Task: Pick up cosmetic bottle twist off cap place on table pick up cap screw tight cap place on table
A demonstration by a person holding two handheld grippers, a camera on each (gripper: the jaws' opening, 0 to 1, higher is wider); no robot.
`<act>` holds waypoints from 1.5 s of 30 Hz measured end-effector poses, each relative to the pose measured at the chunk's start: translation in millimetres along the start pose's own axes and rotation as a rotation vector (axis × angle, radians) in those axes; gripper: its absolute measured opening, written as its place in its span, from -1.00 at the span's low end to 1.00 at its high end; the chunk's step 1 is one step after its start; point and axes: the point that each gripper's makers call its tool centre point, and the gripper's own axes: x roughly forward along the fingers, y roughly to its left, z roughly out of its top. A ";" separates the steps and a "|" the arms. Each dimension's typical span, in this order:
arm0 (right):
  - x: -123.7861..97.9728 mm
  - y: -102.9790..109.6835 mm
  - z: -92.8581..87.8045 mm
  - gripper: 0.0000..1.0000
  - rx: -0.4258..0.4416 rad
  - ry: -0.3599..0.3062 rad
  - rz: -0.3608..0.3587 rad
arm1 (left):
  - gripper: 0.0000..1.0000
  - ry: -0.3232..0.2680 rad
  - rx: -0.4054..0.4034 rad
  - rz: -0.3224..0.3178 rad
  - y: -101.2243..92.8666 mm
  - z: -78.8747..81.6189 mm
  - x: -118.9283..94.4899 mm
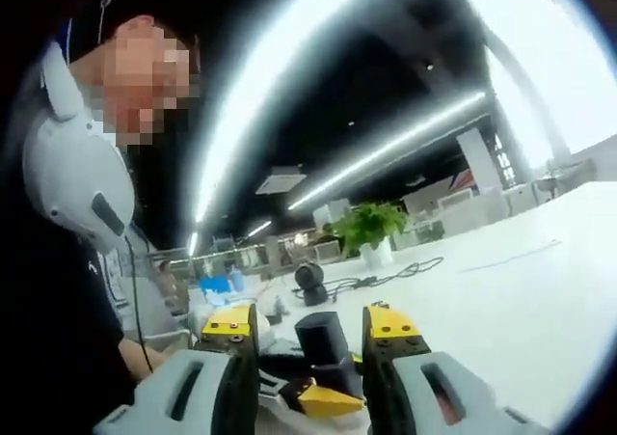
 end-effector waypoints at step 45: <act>24.5 -6.4 -21.7 -0.74 -0.327 0.183 -0.499 | -0.73 -0.045 -0.057 0.022 7.3 9.7 -2.2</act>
